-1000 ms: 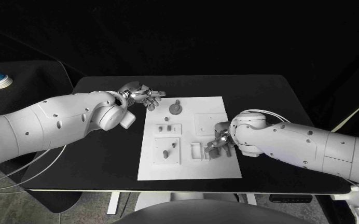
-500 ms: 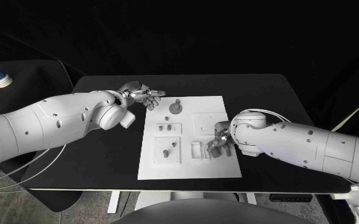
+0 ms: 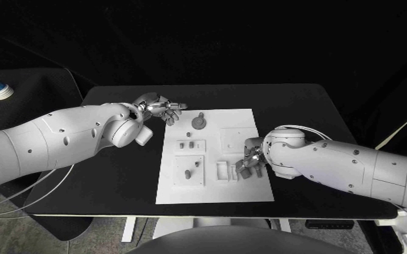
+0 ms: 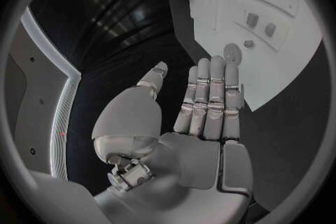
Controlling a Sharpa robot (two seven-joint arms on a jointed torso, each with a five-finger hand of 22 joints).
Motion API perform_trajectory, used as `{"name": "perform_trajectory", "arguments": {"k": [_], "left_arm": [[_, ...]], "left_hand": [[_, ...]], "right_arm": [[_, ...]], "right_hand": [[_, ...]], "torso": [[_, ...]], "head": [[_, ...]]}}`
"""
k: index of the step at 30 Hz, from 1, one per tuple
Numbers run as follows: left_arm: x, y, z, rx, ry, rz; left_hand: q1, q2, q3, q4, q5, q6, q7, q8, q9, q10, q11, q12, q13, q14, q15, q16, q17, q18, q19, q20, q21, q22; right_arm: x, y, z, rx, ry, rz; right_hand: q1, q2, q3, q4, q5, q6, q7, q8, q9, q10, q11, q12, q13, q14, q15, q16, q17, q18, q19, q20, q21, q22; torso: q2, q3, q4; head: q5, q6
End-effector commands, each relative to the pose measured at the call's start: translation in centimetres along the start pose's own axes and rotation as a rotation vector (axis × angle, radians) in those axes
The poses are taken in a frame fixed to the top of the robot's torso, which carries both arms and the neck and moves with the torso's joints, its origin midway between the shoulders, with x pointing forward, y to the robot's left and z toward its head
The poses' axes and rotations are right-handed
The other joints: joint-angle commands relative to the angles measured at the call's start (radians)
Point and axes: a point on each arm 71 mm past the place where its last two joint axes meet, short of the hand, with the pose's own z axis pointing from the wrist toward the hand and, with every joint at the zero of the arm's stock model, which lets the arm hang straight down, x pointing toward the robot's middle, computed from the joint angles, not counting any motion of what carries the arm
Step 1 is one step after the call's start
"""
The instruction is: Assemble the parts on the task board
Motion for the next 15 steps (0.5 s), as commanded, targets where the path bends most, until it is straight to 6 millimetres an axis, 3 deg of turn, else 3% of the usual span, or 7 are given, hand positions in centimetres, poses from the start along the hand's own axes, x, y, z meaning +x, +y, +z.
{"name": "perform_trajectory", "arguments": {"k": [1,15], "left_arm": [[0.0,-0.1,0.0,0.000,0.005,-0.006],[-0.1,0.0,0.1,-0.003,0.009,-0.007]], "left_hand": [[-0.005,-0.005,-0.001,0.006,-0.003,-0.006,0.000,0.003,-0.002,-0.009,0.001,-0.004,0.000,-0.008,-0.001,-0.005,0.001,0.012,-0.004,0.001,-0.005,-0.001],[-0.004,-0.006,-0.001,0.006,-0.003,-0.006,0.000,0.003,-0.002,-0.009,0.001,-0.004,0.000,-0.008,-0.001,-0.005,0.001,0.012,-0.004,0.000,-0.006,-0.001]], "right_arm": [[-0.3,-0.2,-0.3,-0.015,-0.052,0.042],[-1.6,-0.4,-1.4,-0.030,-0.073,0.234]], "right_hand": [[0.044,0.032,0.052,-0.043,-0.002,0.009,0.000,0.006,0.003,0.006,-0.003,0.006,-0.001,0.008,-0.004,0.007,-0.001,0.064,0.000,-0.008,0.131,0.002],[0.043,0.025,0.058,-0.040,0.000,0.014,-0.001,0.008,0.003,0.009,-0.004,0.007,-0.002,0.011,-0.004,0.008,-0.001,0.064,0.002,-0.008,0.132,0.003]], "torso": [[0.001,0.0000,-0.0003],[0.002,0.0000,-0.0002]], "head": [[0.003,0.001],[0.004,0.002]]}}
